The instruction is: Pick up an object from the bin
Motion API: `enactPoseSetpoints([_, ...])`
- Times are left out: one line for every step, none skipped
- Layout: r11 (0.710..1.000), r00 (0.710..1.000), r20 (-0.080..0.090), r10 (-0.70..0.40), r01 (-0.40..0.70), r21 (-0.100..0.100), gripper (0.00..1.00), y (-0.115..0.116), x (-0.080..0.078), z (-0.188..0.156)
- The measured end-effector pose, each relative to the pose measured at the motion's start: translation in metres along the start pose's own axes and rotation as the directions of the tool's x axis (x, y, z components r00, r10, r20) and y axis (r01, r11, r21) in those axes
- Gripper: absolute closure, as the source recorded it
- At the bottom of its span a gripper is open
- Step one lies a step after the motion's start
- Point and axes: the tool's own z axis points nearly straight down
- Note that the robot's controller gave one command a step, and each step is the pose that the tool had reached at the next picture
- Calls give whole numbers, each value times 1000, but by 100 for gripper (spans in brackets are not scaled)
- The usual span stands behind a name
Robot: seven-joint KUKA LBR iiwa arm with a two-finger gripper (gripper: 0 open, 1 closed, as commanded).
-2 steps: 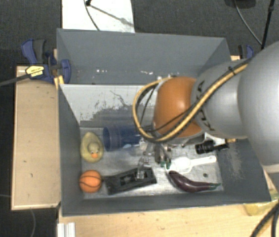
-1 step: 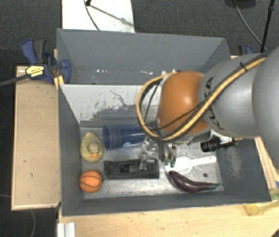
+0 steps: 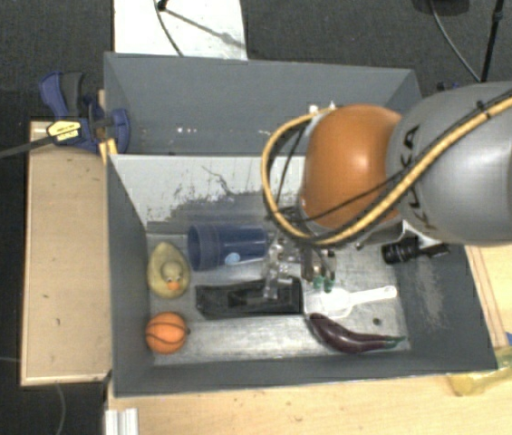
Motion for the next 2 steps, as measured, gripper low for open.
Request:
enactPoseSetpoints([1000,1000,2,-20,20,0,100,-5,2,7])
enactPoseSetpoints([997,997,-8,76,-76,4,100,0,4,-21])
